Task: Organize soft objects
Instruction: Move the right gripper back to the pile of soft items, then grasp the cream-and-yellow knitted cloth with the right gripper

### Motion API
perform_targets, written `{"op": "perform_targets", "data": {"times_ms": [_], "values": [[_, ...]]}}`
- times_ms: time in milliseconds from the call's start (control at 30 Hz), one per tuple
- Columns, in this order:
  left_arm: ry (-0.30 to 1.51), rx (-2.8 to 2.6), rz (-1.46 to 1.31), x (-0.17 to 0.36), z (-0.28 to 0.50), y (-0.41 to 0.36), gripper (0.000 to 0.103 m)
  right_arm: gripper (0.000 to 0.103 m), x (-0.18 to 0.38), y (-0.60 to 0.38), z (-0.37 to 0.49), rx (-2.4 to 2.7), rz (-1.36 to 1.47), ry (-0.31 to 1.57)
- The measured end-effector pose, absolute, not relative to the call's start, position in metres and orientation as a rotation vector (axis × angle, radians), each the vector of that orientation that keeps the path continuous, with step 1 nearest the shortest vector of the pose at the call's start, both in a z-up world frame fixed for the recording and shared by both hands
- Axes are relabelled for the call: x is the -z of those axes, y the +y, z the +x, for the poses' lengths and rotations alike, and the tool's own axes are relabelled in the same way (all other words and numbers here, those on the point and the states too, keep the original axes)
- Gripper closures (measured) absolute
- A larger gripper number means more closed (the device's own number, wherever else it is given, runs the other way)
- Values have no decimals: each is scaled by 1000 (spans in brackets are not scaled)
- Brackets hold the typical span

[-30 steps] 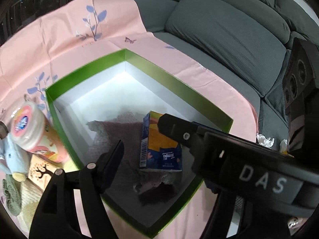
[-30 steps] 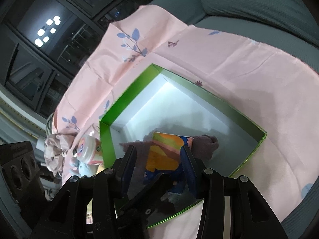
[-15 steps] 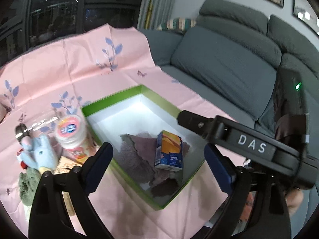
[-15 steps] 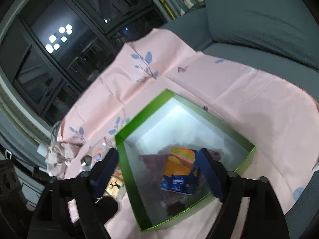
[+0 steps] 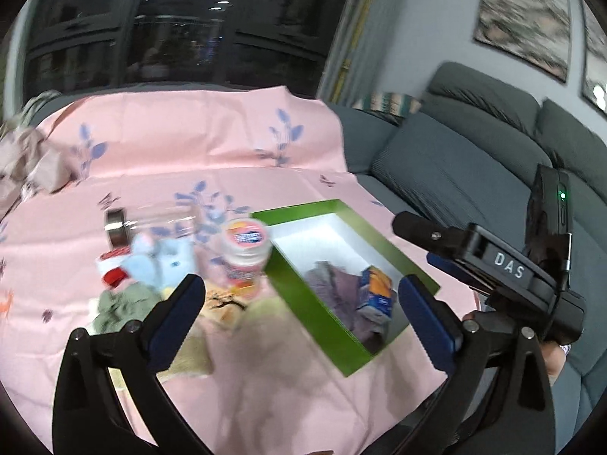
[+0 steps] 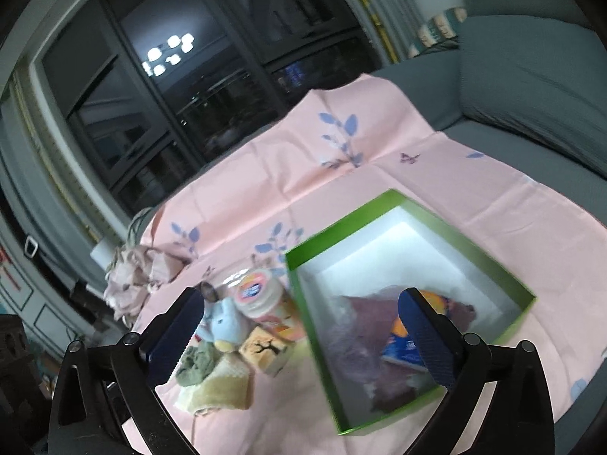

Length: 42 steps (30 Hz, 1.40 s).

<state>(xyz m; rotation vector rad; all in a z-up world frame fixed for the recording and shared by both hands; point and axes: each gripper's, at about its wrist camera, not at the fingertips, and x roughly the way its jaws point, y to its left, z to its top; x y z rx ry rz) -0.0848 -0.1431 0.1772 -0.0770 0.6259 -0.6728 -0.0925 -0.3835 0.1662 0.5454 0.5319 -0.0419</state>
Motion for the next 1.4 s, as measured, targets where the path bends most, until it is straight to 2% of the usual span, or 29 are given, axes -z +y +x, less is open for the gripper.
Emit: {"op": "perform_targets", "data": {"times_ms": [267,667,1133,1400], "values": [[644,560,-122,-156,-75,-84,1,1,-169,-345,-80,12,476,535],[713,315,-187,-100,-39,-14,1,1,-152,-294,-53,-79,418,639],[933,343,-248,-50,-11,2,1,1,-115,-248,-24,-296,450,831],[1061,452,-348,-18,3,-1,2,1,-63,-214,6,-400,439,1006]]}}
